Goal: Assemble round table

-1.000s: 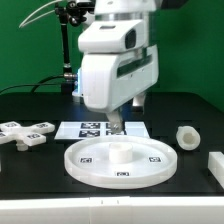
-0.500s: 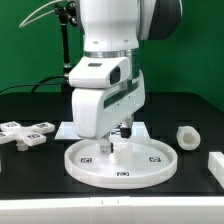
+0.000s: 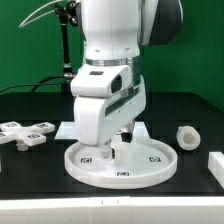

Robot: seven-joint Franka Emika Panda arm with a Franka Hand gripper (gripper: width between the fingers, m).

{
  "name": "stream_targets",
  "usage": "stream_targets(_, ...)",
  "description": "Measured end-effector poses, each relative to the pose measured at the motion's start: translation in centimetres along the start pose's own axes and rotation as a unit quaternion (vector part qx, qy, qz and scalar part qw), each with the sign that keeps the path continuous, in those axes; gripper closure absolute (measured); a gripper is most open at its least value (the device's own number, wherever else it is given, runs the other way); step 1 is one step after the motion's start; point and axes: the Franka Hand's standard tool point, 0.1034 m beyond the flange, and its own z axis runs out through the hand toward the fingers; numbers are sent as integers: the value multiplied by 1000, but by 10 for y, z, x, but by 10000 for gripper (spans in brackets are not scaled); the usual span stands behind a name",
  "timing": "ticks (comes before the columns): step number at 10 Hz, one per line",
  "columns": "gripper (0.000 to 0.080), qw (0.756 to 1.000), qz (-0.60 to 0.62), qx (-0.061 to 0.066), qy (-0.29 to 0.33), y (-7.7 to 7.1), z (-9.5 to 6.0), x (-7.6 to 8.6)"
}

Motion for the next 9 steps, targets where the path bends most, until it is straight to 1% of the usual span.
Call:
stream_targets(3, 150, 1000, -2, 1, 0, 0, 2, 2)
stream_targets(4, 177, 1000, -2, 1, 0, 0, 2, 3)
stream_targets(5, 177, 1000, -2, 1, 0, 0, 2, 3)
stream_targets(6, 366, 1000, -1, 1, 0, 0, 2, 2)
stream_targets(7, 396, 1000, -1, 1, 0, 0, 2, 2)
stream_targets(9, 396, 1000, -1, 1, 0, 0, 2, 2)
